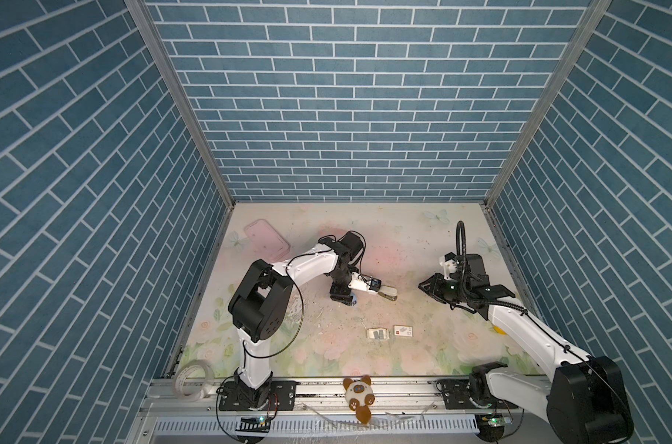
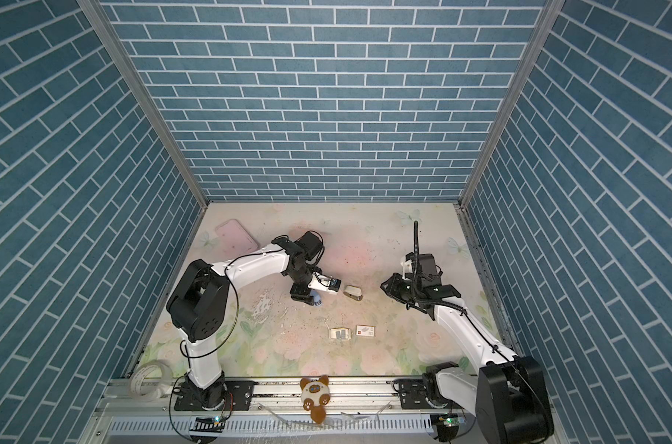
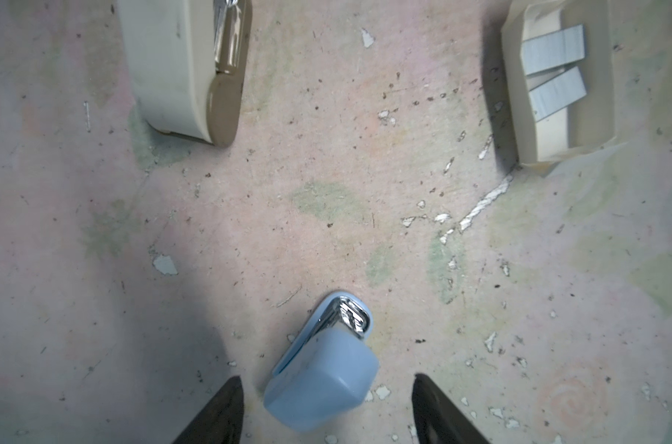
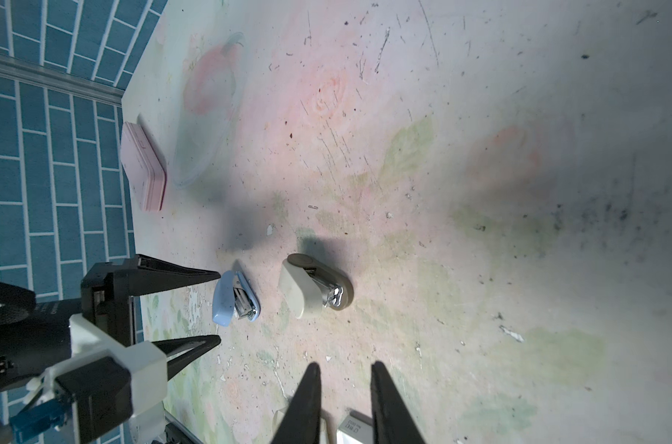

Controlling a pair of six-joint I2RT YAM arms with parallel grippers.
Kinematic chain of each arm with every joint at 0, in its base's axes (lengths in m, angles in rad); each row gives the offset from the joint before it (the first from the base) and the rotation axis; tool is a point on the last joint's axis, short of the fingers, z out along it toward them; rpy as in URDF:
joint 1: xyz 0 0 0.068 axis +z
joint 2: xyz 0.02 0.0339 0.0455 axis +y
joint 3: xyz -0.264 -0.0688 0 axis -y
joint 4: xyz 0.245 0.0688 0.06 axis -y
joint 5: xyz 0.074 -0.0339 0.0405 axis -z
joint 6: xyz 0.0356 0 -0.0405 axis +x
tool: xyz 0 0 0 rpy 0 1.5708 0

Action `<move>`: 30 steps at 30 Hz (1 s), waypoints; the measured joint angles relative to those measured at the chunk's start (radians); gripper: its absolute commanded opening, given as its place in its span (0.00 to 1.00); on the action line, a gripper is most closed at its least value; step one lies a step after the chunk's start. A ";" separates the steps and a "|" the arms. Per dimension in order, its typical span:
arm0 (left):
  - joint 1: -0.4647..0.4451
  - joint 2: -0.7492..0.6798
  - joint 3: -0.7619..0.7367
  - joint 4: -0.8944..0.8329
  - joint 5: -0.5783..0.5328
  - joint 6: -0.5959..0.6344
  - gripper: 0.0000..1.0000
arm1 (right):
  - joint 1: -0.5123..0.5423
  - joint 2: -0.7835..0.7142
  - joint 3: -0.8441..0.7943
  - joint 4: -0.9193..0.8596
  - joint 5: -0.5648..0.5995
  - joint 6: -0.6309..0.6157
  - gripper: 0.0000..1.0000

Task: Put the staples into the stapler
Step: 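Grasp the light-blue stapler's rear end with the left gripper and lift it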

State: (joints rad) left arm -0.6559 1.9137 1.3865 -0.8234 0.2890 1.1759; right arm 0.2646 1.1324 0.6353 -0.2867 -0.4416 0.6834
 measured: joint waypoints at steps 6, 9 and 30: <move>-0.013 0.023 -0.037 0.032 -0.018 0.022 0.52 | -0.003 -0.001 -0.003 0.002 0.000 0.000 0.24; -0.014 0.027 -0.045 0.040 -0.026 0.023 0.44 | -0.005 -0.004 -0.008 0.002 0.000 0.000 0.23; -0.017 0.009 -0.047 0.056 -0.017 -0.101 0.44 | -0.014 0.016 -0.009 0.016 -0.037 -0.010 0.23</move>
State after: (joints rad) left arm -0.6727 1.9228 1.3399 -0.7673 0.2718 1.0752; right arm 0.2504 1.1484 0.6266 -0.2703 -0.4789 0.6735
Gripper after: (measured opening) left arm 0.458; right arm 0.230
